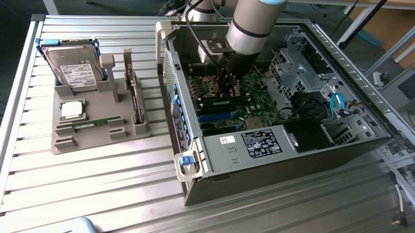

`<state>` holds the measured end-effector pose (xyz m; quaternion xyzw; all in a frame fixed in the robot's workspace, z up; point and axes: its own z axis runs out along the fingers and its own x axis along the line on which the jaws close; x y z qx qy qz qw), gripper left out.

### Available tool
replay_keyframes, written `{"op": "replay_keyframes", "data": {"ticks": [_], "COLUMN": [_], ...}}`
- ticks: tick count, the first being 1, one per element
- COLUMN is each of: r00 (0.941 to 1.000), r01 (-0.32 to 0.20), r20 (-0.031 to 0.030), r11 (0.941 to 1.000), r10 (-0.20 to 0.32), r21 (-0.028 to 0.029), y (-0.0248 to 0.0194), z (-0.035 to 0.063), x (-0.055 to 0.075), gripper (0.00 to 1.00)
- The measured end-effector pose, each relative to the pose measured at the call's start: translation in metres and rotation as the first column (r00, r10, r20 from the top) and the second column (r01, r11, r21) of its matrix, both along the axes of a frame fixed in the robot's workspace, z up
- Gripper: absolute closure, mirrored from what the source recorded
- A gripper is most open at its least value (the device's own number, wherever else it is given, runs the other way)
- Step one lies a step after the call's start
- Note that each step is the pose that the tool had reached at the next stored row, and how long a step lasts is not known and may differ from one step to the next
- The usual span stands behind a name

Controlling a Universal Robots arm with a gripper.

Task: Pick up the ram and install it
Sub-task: 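Press down the ram until it locks into place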

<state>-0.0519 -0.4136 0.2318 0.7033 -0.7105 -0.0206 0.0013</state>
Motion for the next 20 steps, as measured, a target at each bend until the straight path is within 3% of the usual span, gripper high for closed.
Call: {"op": "replay_keyframes", "data": {"ticks": [16, 20], "r00": [1.0000, 1.0000], "r01": [0.000, 0.000], "r20": [0.0001, 0.0000], "r11": [1.0000, 1.0000], "r10": [0.000, 0.000], "r21": [-0.0021, -0.0022], "y": [0.0000, 0.0000], "z": [0.0066, 0.0067], "x": [-0.0003, -0.0070], "gripper": [0.89, 0.89]}}
